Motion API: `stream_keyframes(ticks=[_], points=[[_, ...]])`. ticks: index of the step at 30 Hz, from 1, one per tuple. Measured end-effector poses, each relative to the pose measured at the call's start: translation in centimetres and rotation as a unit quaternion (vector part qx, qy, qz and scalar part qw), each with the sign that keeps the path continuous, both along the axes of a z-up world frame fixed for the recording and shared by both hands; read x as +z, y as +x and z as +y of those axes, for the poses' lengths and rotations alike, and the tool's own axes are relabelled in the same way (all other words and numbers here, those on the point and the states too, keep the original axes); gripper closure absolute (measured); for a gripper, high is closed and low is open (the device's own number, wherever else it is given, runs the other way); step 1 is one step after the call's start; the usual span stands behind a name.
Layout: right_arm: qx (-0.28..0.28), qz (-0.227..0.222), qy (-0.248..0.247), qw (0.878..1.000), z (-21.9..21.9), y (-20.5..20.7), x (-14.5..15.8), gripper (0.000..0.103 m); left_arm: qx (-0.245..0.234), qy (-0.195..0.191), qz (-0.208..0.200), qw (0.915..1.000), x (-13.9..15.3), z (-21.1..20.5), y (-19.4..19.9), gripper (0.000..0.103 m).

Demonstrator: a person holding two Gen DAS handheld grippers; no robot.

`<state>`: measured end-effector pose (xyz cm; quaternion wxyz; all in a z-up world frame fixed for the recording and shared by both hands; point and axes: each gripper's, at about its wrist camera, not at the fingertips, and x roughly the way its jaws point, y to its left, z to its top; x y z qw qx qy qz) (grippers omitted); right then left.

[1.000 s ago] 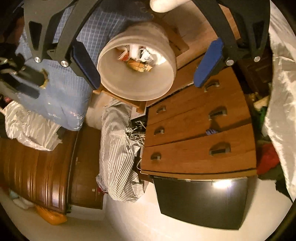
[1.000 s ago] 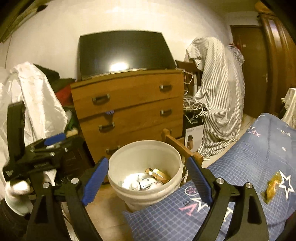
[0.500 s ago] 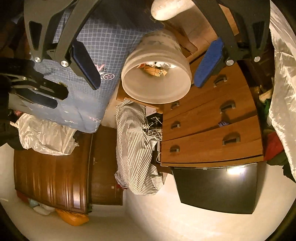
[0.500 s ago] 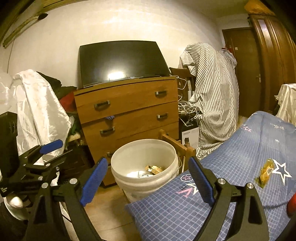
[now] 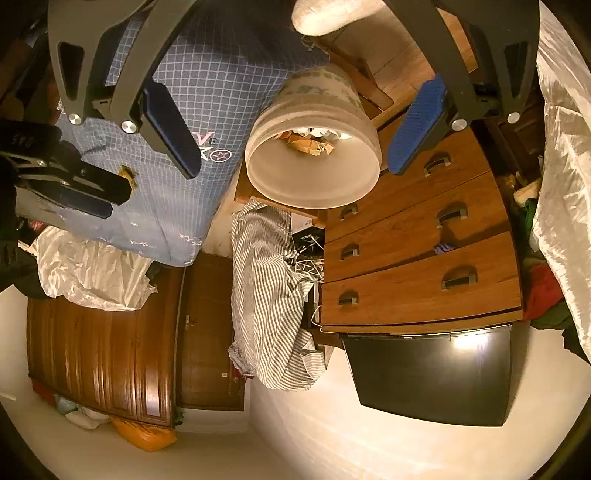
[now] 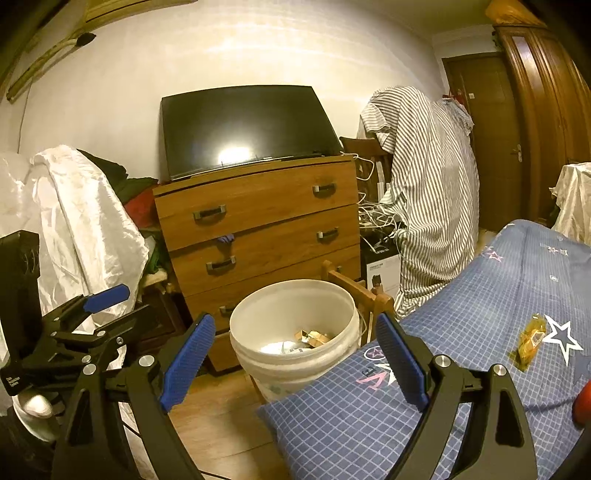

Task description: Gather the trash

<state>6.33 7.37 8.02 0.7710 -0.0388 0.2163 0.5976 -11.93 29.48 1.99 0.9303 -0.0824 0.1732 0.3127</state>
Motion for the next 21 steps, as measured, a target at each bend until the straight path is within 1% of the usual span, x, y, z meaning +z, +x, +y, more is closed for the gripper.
stream_keyframes(ticks=[8, 11, 16, 21], points=[[0.002, 0.009, -0.006, 1.0, 0.4, 0.4, -0.4, 0.014, -0.002, -0.004, 0.012, 0.9999, -0.4, 0.2, 0.5, 0.006], [0.004, 0.01, -0.008, 1.0, 0.7, 0.3, -0.6, 0.014, -0.008, -0.022, 0.02, 0.9995, -0.7, 0.6, 0.7, 0.006], [0.005, 0.008, -0.008, 1.0, 1.1, 0.4, -0.6, 0.014, 0.001, -0.045, 0.038, 0.9983, -1.2, 1.5, 1.1, 0.006], [0.004, 0.008, -0.01, 1.0, 1.1, 0.3, -0.8, 0.014, 0.004, -0.048, 0.041, 0.998, -1.7, 1.7, 1.1, 0.006]])
